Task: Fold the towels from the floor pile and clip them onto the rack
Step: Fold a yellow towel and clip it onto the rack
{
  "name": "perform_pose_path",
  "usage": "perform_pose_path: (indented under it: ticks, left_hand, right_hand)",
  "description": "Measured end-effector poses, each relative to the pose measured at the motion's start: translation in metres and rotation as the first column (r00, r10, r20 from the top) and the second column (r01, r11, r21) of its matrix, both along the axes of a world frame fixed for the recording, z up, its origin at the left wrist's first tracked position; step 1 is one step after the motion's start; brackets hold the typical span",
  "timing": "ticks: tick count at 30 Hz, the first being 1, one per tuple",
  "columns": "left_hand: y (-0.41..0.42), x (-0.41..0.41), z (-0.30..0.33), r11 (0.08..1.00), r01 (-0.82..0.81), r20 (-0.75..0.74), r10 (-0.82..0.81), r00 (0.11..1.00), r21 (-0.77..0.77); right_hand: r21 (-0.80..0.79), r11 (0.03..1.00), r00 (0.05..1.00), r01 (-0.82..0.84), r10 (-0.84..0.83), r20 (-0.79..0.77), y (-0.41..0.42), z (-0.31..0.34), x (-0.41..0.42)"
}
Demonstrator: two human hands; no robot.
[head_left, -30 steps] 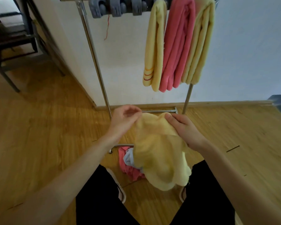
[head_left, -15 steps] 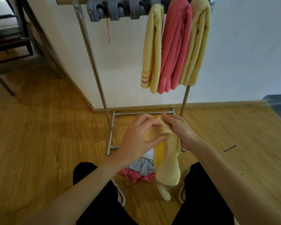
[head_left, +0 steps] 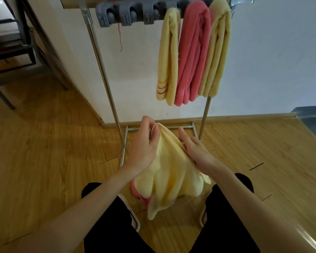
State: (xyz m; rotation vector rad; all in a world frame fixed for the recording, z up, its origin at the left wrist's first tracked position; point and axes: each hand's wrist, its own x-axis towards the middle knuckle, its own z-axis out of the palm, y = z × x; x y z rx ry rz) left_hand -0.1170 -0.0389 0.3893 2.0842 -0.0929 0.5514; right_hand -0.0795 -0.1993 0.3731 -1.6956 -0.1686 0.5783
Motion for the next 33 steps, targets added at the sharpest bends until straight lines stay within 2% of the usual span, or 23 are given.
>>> perform_pose_path:
  ticks: [4,7,9,13,18,23,26,30,33]
  left_hand:
    - [0.013,0.002,0.02,0.979,-0.113,-0.083,0.1,0.992,-0.172]
    - [0.023,-0.001,0.034,0.906,-0.202,-0.251,0.112,0.961,-0.371]
    - [0.03,-0.004,0.04,0.873,-0.241,-0.336,0.095,0.937,-0.423]
    - [0.043,-0.009,0.045,0.882,-0.258,-0.341,0.12,0.932,-0.393]
    - [0.049,-0.013,0.048,0.904,-0.268,-0.306,0.165,0.938,-0.333]
    - [0.053,-0.013,0.052,0.875,-0.301,-0.31,0.187,0.932,-0.379]
    - [0.055,-0.013,0.054,0.875,-0.312,-0.328,0.192,0.925,-0.37]
    - [0.054,-0.013,0.055,0.877,-0.306,-0.316,0.192,0.929,-0.37]
    - [0.052,-0.013,0.054,0.883,-0.289,-0.296,0.183,0.937,-0.369]
  right_hand:
    - [-0.08,0.996,0.959,-0.041,0.062,0.276,-0.016,-0.002,-0.002]
    - [-0.144,0.989,0.931,-0.026,0.076,0.356,-0.029,-0.016,0.001]
    - [-0.152,0.988,0.933,0.018,0.038,0.359,-0.037,-0.029,0.003]
    - [-0.158,0.983,0.936,0.093,-0.033,0.35,-0.047,-0.048,0.007]
    - [-0.217,0.973,0.897,0.078,0.026,0.442,-0.035,-0.056,0.005]
    - [-0.236,0.972,0.898,-0.014,0.117,0.424,-0.023,-0.061,0.002]
    - [-0.292,0.956,0.851,0.002,0.152,0.502,-0.019,-0.061,0.003]
    - [-0.226,0.968,0.838,0.112,0.03,0.544,-0.014,-0.06,0.003]
    - [-0.208,0.946,0.785,0.248,-0.071,0.615,-0.009,-0.053,0.006]
